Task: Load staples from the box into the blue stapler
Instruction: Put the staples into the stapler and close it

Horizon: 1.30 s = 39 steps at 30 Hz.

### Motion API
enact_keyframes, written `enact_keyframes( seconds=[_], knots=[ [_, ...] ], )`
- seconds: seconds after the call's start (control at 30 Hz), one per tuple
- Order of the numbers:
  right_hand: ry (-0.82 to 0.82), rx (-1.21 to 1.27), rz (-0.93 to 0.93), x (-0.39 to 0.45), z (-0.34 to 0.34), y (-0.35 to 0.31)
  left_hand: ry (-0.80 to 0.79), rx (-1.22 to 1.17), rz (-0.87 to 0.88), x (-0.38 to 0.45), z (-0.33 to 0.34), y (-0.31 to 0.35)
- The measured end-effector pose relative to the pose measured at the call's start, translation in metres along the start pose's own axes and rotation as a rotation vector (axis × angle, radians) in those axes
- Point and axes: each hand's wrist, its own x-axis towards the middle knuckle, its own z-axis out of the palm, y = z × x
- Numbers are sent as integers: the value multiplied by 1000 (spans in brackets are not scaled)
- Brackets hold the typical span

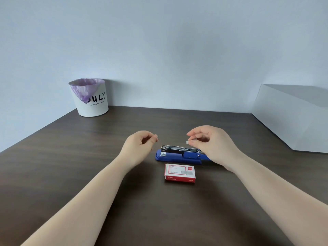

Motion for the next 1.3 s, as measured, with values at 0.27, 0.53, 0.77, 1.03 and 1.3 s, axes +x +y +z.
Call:
enact_keyframes(
  seconds=[0.27, 0.53, 0.77, 1.03, 1.3],
  knots=[
    [-36, -112, -42, 7, 14, 7, -248, 39, -49, 5, 10, -8],
    [-39, -237, -85, 10, 24, 14, -314, 147, 104, 5, 7, -13],
    [-36, -277, -113, 11, 27, 17, -304, 167, 121, 5, 7, -14],
    [55, -240, -99, 7, 19, 14, -319, 159, 103, 5, 6, -15],
    [-94, -545, -177, 4, 21, 16, -315, 149, 107, 5, 6, -15]
  ],
)
